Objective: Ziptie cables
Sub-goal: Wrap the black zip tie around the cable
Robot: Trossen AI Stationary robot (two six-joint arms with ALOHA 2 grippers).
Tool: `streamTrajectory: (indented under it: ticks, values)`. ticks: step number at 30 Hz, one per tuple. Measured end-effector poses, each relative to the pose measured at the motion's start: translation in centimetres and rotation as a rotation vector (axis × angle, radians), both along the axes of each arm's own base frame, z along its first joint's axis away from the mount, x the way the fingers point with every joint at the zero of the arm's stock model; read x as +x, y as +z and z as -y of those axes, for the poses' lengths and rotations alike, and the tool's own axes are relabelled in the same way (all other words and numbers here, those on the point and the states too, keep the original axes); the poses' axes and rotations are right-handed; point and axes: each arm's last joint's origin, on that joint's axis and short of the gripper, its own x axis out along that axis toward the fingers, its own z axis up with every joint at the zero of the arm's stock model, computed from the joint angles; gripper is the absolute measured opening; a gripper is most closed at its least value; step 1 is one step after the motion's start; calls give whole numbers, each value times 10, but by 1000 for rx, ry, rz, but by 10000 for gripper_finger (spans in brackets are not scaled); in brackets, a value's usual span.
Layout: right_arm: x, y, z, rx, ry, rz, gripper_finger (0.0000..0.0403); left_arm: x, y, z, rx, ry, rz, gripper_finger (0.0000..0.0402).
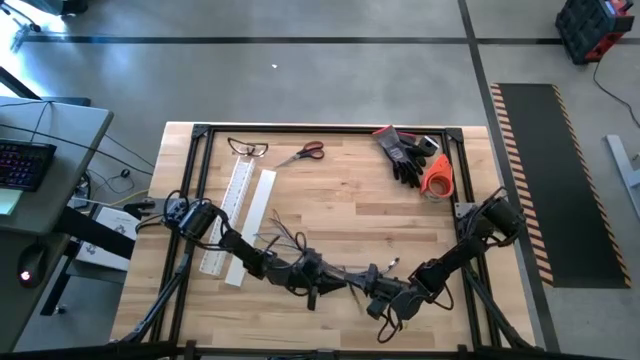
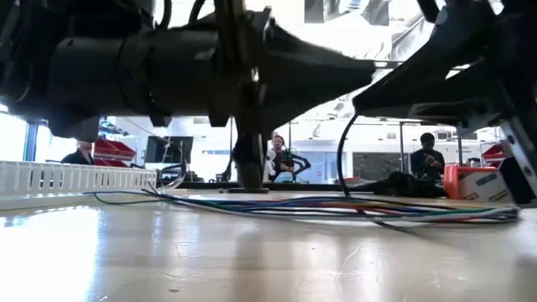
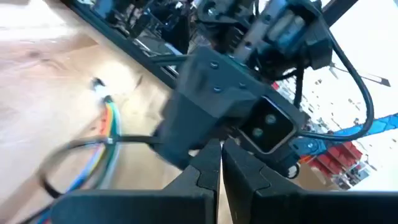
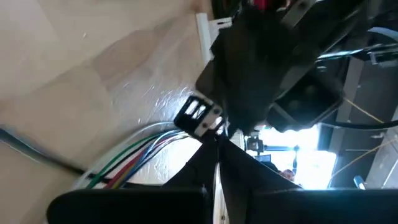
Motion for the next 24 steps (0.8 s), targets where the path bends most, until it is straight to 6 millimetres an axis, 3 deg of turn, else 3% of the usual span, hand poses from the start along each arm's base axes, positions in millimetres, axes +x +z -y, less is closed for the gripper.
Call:
streamTrajectory:
  ticks: [5,9,16,24]
  values:
    - [1,1,1,19,-17,17,0,-3,-4,-1,8,-7,-20,0]
    - [3,1,4,54,-49,31,0,-4,-2,5,146,6,-2,0]
    - [3,1,5,142,-86,56,0,-9,-2,14,406,228,-30,4]
    - [5,1,7,245,-119,80,0,-3,-8,16,656,289,-153,88]
